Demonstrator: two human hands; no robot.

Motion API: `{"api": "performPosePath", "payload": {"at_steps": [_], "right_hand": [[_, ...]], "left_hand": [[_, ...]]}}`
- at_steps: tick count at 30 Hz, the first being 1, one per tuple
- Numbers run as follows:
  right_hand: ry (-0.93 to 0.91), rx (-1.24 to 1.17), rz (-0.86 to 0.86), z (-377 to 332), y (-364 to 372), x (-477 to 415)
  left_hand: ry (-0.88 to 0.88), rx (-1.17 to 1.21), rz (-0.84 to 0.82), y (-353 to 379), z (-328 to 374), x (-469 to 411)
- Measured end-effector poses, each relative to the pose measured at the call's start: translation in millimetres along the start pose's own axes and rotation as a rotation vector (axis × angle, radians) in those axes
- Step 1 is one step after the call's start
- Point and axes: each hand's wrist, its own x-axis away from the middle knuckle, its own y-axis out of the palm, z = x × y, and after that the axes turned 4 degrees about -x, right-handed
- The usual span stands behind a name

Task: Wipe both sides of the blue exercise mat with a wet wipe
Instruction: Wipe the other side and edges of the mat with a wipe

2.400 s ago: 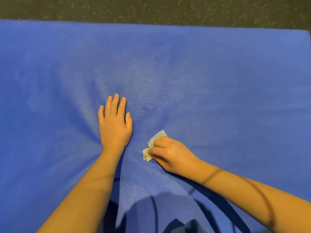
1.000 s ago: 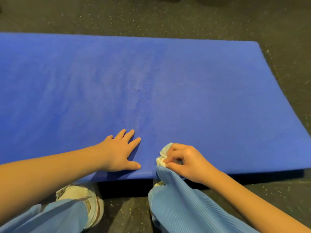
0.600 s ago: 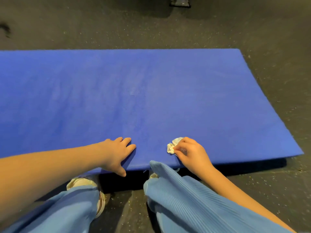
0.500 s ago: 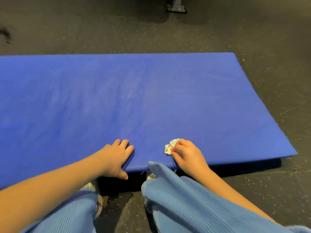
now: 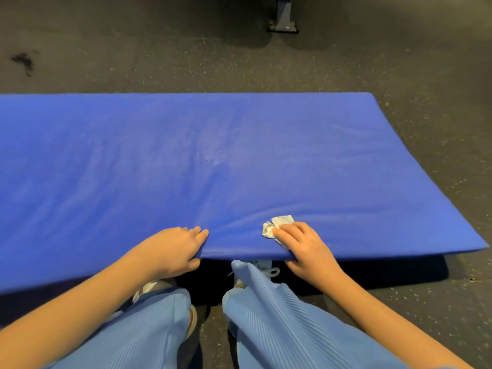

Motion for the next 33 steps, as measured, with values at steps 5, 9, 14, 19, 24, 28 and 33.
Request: {"api": "performPosePath", "payload": {"at_steps": [5, 9, 14, 19, 24, 28, 33], "right_hand": [[-0.079, -0.073, 0.034, -13.0, -16.4, -16.5], [-0.133, -0.113, 0.024, -32.3, -17.4, -26.2], [-0.182, -0.14, 0.002, -44.3, -17.0, -36.1], [-0.234, -0.179, -0.047, -56.5, -19.8, -48.1], [-0.255, -0.187, -0.174, -75.5, -14.4, -66.6], [-0.233, -0.206, -0.219, -83.1, -0.1, -81.5], [-0.271, -0.173, -0.354, -86.1, 2.6, -83.9]], "left_hand": [[-0.059, 0.054, 0.111, -0.4, -6.0, 23.2], [-0.119, 0.111, 0.125, 6.3, -13.8, 45.3], [-0.201, 0.16, 0.116, 9.2, -16.5, 66.6], [-0.251, 0.235, 0.141, 16.0, -19.4, 83.1], [-0.331, 0.292, 0.111, 36.8, -25.3, 98.5], [-0.363, 0.376, 0.148, 58.8, -38.9, 100.0], [-0.321, 0.468, 0.083, 79.0, -40.2, 98.4]]}}
